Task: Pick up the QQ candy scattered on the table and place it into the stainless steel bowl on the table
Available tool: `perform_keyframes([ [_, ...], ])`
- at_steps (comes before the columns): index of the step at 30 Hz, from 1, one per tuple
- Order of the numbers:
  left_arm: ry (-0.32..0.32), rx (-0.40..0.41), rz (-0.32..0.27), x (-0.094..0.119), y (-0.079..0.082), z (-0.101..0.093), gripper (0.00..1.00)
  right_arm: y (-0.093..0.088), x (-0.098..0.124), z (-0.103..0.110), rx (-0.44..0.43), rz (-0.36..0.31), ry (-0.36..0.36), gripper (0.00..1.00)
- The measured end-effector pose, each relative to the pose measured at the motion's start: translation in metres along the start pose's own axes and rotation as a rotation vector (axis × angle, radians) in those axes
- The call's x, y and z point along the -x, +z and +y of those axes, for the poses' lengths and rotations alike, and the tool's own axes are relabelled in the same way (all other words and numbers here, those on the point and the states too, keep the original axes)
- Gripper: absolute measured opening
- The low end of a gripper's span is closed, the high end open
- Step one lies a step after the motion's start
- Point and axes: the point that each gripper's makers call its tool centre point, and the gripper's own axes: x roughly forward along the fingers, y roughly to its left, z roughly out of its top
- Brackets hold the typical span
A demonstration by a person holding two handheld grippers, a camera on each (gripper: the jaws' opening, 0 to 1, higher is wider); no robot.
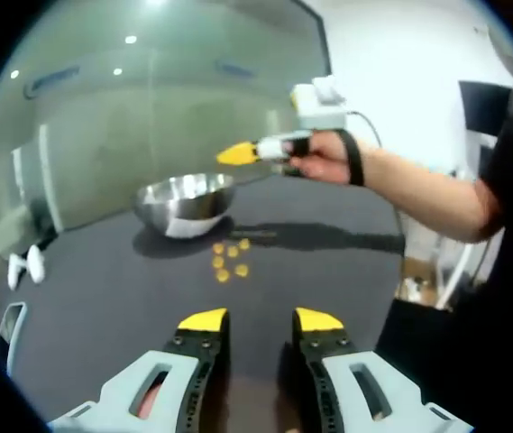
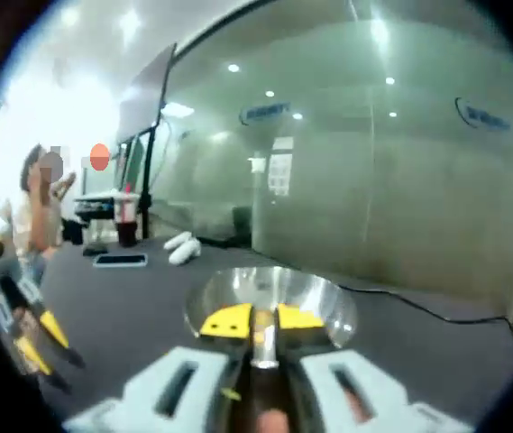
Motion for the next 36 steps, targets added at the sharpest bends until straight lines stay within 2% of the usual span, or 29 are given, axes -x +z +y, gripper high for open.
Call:
perform_keyframes([
  [2, 0.003, 0.002, 0.000, 0.001, 0.000, 0.001, 0.30, -0.001, -0.006, 0.001, -0.006, 0.002, 0.005, 0.10],
  [4, 0.005, 0.004, 0.001, 0.002, -0.001, 0.001, 0.30, 0.003, -0.009, -0.001, -0.030, -0.024, -0.005, 0.24],
  [5, 0.006, 0.003, 0.003, 0.003, -0.001, 0.002, 0.30, 0.003, -0.010, -0.001, -0.032, -0.024, 0.003, 0.28],
  [7, 0.008, 0.002, 0.004, 0.003, -0.002, 0.002, 0.30, 0.003, -0.009, 0.000, -0.045, -0.025, 0.011, 0.25],
  [20, -0.003, -0.002, 0.007, 0.000, -0.002, 0.001, 0.30, -0.004, 0.000, -0.006, -0.054, -0.006, 0.013, 0.23],
  [27, -0.001, -0.005, 0.003, 0.002, 0.000, 0.001, 0.30, -0.003, 0.023, 0.000, -0.024, -0.008, 0.043, 0.21],
  [31, 0.006, -0.008, 0.010, 0.002, -0.002, 0.005, 0.30, -0.002, 0.041, 0.003, -0.004, -0.019, 0.058, 0.21],
  [33, 0.017, -0.004, 0.006, 0.004, -0.001, 0.010, 0.30, 0.001, 0.051, 0.002, 0.023, -0.046, 0.043, 0.21],
  [36, 0.022, -0.004, -0.001, 0.005, 0.001, 0.012, 0.30, -0.003, 0.069, 0.004, 0.043, -0.054, 0.050, 0.21],
])
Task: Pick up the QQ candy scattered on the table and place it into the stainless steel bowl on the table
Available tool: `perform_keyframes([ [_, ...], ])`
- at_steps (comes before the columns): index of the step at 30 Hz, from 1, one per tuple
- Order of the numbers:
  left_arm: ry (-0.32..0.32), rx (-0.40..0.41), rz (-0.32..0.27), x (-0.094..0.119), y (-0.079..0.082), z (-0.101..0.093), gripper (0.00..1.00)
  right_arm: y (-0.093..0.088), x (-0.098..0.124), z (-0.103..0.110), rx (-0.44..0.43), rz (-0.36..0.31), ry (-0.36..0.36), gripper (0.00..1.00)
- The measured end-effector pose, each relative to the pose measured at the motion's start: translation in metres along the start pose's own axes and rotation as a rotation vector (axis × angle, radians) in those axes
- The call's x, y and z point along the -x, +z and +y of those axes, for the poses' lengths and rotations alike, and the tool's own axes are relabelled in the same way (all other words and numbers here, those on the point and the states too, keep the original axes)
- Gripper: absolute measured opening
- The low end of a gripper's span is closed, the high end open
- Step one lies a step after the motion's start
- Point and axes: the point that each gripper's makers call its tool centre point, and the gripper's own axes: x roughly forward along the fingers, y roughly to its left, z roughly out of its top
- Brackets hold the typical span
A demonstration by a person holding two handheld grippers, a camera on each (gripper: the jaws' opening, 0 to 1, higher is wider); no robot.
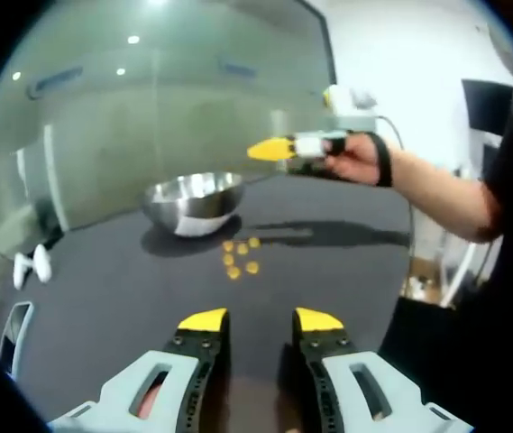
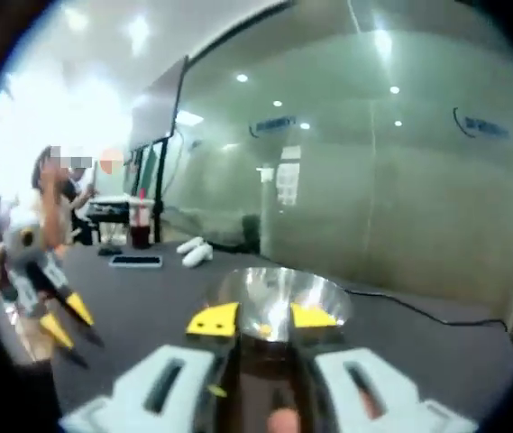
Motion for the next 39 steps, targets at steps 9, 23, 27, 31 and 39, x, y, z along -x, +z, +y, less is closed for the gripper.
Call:
perform_keyframes([
  [9, -0.004, -0.003, -0.003, -0.002, 0.000, 0.000, 0.30, -0.021, 0.043, 0.028, 0.004, -0.034, 0.112, 0.21],
  [23, 0.023, 0.001, -0.031, -0.003, 0.007, 0.004, 0.30, -0.085, 0.059, 0.033, -0.075, 0.092, 0.105, 0.21],
  [27, 0.016, -0.010, -0.036, -0.003, 0.008, 0.002, 0.28, -0.090, 0.055, 0.032, -0.076, 0.103, 0.105, 0.21],
  [31, 0.022, -0.009, -0.052, -0.002, 0.010, 0.003, 0.27, -0.097, 0.043, 0.029, -0.050, 0.130, 0.082, 0.21],
  [39, 0.012, -0.009, -0.027, -0.005, 0.005, 0.000, 0.28, -0.108, 0.007, 0.037, -0.034, 0.206, 0.119, 0.20],
])
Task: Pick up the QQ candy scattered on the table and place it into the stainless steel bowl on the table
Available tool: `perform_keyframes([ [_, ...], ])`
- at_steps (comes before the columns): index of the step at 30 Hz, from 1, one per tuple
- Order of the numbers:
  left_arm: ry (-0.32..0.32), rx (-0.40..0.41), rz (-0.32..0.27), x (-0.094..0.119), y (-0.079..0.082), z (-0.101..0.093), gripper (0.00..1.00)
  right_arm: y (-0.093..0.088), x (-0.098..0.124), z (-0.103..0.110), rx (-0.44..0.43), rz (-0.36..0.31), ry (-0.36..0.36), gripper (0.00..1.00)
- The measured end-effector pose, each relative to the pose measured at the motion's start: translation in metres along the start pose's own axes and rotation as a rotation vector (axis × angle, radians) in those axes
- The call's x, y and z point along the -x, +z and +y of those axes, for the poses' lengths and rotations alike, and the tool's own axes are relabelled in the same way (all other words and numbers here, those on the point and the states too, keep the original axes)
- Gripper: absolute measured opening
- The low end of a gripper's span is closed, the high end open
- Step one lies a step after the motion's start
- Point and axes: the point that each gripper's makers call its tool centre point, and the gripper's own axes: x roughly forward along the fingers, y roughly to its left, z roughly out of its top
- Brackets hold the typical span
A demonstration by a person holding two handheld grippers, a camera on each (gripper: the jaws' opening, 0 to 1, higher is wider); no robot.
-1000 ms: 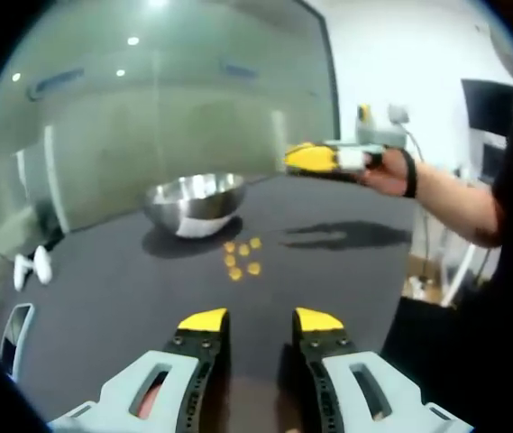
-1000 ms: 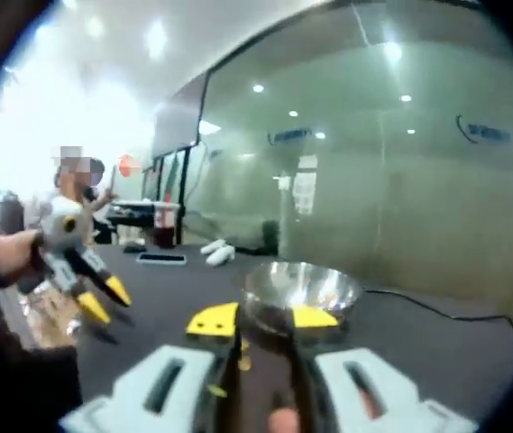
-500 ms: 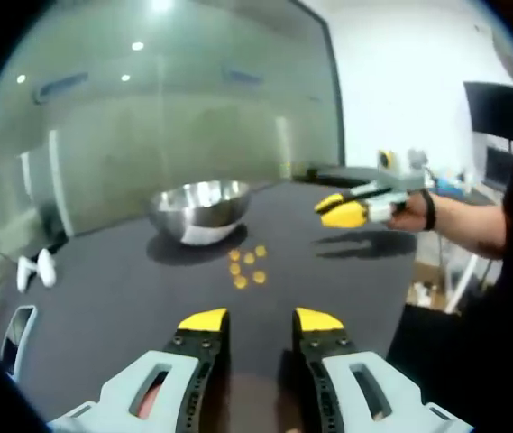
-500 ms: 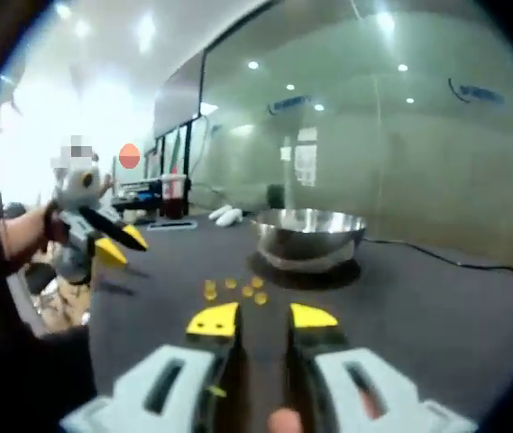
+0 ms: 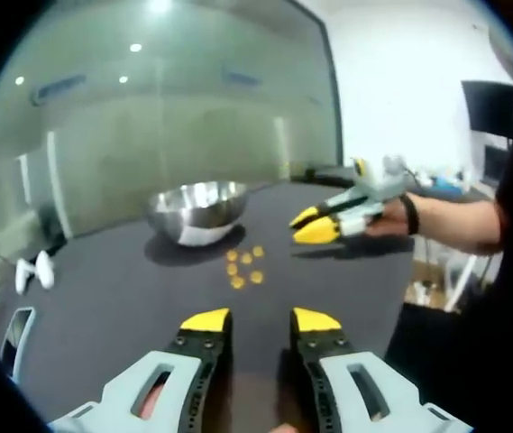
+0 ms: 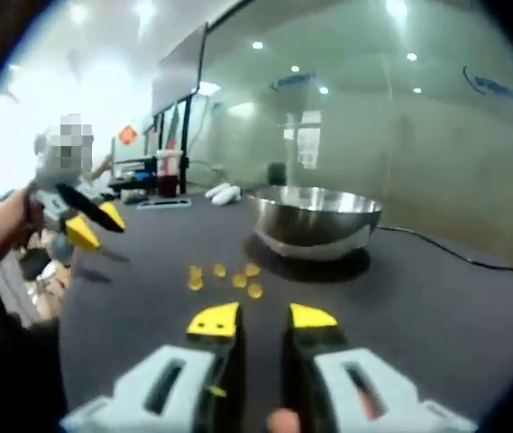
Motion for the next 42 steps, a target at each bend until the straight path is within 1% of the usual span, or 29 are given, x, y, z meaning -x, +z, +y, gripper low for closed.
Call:
perform_keyframes([
  [3, -0.008, 0.002, -0.003, 0.000, 0.000, -0.002, 0.28, 0.002, -0.011, 0.006, -0.031, 0.011, 0.037, 0.21],
  [4, -0.009, 0.002, -0.003, 0.000, 0.001, -0.003, 0.28, 0.001, -0.016, 0.007, -0.029, 0.019, 0.042, 0.21],
  [5, -0.010, 0.003, -0.003, 0.001, 0.000, -0.003, 0.28, -0.001, -0.021, 0.008, -0.020, 0.040, 0.042, 0.21],
  [8, -0.006, 0.004, 0.003, 0.002, -0.001, -0.003, 0.28, -0.003, -0.031, 0.009, 0.009, 0.058, 0.041, 0.20],
  [13, 0.005, 0.012, 0.004, 0.005, -0.003, 0.000, 0.29, -0.005, -0.044, 0.009, -0.007, 0.075, 0.056, 0.19],
  [16, 0.006, 0.015, 0.008, 0.005, -0.004, 0.001, 0.29, -0.006, -0.049, 0.012, -0.007, 0.082, 0.062, 0.19],
  [17, 0.006, 0.015, 0.009, 0.004, -0.005, 0.001, 0.29, -0.010, -0.050, 0.010, -0.005, 0.099, 0.057, 0.18],
  [18, 0.005, 0.014, 0.010, 0.004, -0.005, 0.001, 0.29, -0.010, -0.050, 0.011, -0.006, 0.098, 0.056, 0.18],
  [21, -0.001, 0.021, 0.003, 0.003, -0.003, 0.000, 0.29, -0.009, -0.050, 0.013, -0.011, 0.093, 0.064, 0.11],
  [23, -0.005, 0.021, 0.000, 0.003, -0.003, 0.000, 0.29, -0.009, -0.050, 0.012, 0.000, 0.094, 0.059, 0.10],
  [28, -0.004, 0.018, -0.004, 0.003, -0.002, 0.001, 0.29, -0.009, -0.047, 0.008, -0.012, 0.097, 0.041, 0.10],
  [31, -0.019, 0.003, -0.009, 0.005, -0.002, -0.001, 0.29, -0.002, -0.039, 0.007, -0.017, 0.068, 0.027, 0.10],
  [33, -0.025, -0.001, -0.012, 0.005, -0.001, -0.002, 0.29, 0.005, -0.033, 0.006, 0.000, 0.052, 0.011, 0.10],
  [34, -0.022, -0.004, -0.014, 0.005, -0.001, -0.001, 0.29, 0.010, -0.030, 0.003, 0.028, 0.038, 0.001, 0.09],
  [35, -0.013, -0.001, -0.018, 0.005, 0.000, 0.001, 0.29, 0.017, -0.028, 0.003, 0.069, 0.010, -0.003, 0.09],
  [36, 0.002, 0.005, -0.029, 0.004, 0.002, 0.004, 0.29, 0.022, -0.025, 0.002, 0.098, -0.001, -0.005, 0.09],
  [39, 0.011, 0.020, -0.039, 0.004, 0.005, 0.007, 0.29, 0.034, -0.019, 0.001, 0.112, -0.017, -0.021, 0.09],
  [42, 0.005, 0.004, -0.031, 0.004, 0.005, 0.006, 0.28, 0.048, -0.015, -0.001, 0.102, -0.044, -0.031, 0.09],
])
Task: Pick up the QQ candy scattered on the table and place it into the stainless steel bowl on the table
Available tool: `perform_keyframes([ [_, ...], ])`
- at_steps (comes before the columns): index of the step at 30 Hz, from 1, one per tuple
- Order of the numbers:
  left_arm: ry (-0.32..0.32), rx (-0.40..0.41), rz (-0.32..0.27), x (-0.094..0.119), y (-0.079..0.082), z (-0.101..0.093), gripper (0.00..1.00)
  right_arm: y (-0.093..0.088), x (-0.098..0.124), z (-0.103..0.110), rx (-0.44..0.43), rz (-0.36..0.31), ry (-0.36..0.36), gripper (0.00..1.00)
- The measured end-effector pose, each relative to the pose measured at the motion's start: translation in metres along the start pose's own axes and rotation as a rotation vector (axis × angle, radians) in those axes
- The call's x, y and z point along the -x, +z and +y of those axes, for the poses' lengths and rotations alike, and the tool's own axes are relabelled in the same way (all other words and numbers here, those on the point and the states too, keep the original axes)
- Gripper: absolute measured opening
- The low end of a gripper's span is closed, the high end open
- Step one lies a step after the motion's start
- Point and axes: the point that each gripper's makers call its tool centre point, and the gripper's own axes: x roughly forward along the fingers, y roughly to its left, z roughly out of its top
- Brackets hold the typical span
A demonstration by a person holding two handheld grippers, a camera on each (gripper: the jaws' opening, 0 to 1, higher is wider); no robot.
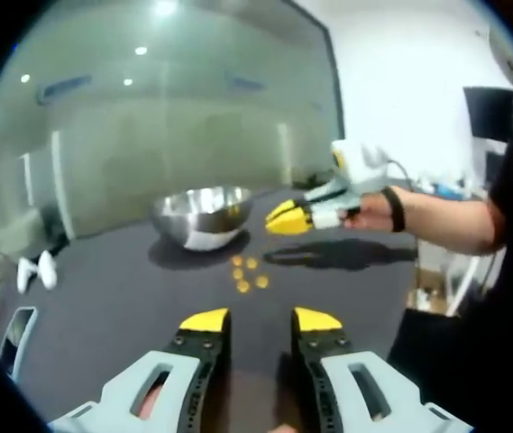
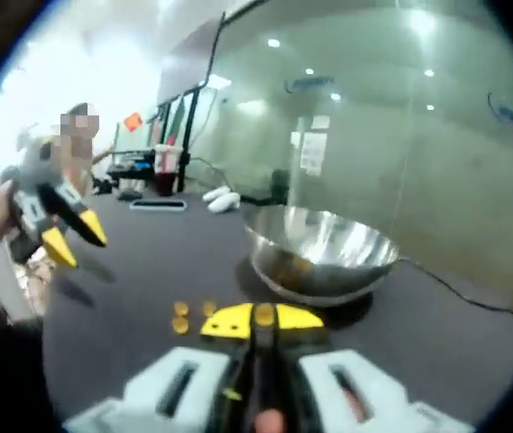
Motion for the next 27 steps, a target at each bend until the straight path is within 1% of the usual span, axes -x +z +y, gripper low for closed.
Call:
perform_keyframes([
  [4, -0.010, -0.012, 0.013, -0.001, -0.002, -0.003, 0.28, 0.020, 0.000, -0.016, -0.016, -0.047, -0.054, 0.09],
  [6, -0.014, -0.015, 0.023, -0.002, -0.004, -0.005, 0.28, 0.036, -0.001, -0.024, -0.030, -0.091, -0.080, 0.09],
  [9, -0.024, -0.017, 0.028, -0.002, -0.004, -0.009, 0.28, 0.055, -0.003, -0.033, -0.044, -0.135, -0.102, 0.09],
  [13, -0.023, -0.017, 0.029, -0.001, -0.005, -0.009, 0.28, 0.071, -0.011, -0.041, -0.051, -0.161, -0.117, 0.09],
  [16, -0.017, -0.010, 0.030, -0.001, -0.006, -0.007, 0.28, 0.073, -0.021, -0.047, -0.066, -0.157, -0.125, 0.09],
  [17, -0.015, -0.009, 0.029, -0.001, -0.005, -0.007, 0.28, 0.072, -0.028, -0.054, -0.078, -0.151, -0.131, 0.09],
  [19, -0.016, -0.005, 0.027, -0.001, -0.004, -0.007, 0.28, 0.069, -0.034, -0.057, -0.095, -0.139, -0.136, 0.09],
  [20, -0.017, -0.005, 0.026, -0.001, -0.004, -0.007, 0.28, 0.067, -0.038, -0.059, -0.100, -0.131, -0.140, 0.09],
  [21, -0.018, -0.005, 0.025, -0.002, -0.003, -0.008, 0.28, 0.064, -0.042, -0.060, -0.108, -0.106, -0.142, 0.09],
  [24, -0.022, -0.006, 0.023, -0.002, -0.002, -0.008, 0.27, 0.063, -0.048, -0.063, -0.100, -0.097, -0.144, 0.09],
  [27, -0.034, -0.001, 0.024, -0.002, -0.003, -0.011, 0.26, 0.059, -0.053, -0.068, -0.127, -0.083, -0.146, 0.09],
])
